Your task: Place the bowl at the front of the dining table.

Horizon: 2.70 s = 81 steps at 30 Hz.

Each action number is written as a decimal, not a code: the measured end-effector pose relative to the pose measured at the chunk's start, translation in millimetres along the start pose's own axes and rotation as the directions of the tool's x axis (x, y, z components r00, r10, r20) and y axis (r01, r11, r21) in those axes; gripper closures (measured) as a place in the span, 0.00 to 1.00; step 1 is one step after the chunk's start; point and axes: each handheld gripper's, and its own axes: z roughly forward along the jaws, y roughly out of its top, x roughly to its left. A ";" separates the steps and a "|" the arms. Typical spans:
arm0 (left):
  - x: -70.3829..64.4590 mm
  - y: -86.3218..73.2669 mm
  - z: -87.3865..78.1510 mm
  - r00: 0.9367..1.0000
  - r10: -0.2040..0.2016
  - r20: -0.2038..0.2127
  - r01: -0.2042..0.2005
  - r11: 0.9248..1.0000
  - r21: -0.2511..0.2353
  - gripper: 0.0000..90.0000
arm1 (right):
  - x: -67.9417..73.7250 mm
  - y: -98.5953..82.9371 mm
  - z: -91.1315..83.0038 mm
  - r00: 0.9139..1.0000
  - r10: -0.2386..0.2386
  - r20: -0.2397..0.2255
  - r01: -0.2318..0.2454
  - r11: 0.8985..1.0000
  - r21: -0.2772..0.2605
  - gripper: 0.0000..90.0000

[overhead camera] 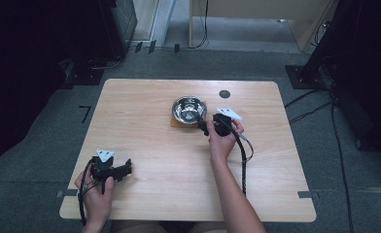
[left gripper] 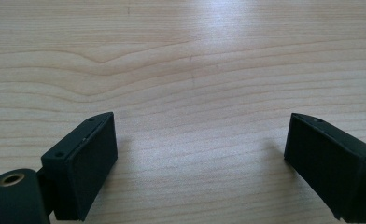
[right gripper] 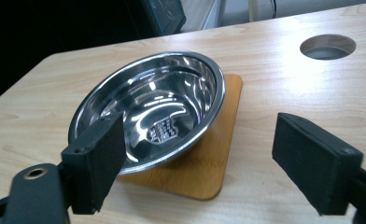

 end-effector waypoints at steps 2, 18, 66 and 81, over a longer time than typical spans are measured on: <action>0.0 0.0 0.0 1.000 0.000 0.000 0.000 1.000 0.000 0.10 | -0.4 -1.3 -2.8 1.000 -0.013 0.004 0.013 1.000 0.008 0.17; 0.0 0.0 0.0 1.000 0.000 0.000 0.000 1.000 0.000 0.10 | -10.3 -17.1 -31.5 0.998 -0.060 0.022 0.060 0.997 0.039 0.14; 0.0 0.0 0.0 1.000 0.000 -0.001 0.000 1.000 -0.001 0.10 | -72.0 -57.3 -122.4 0.993 -0.040 0.110 0.034 0.998 0.050 0.15; 0.0 0.0 0.0 1.000 0.000 0.000 0.000 1.000 -0.001 0.10 | -88.0 -63.8 -141.8 0.991 -0.030 0.134 0.023 0.998 0.053 0.15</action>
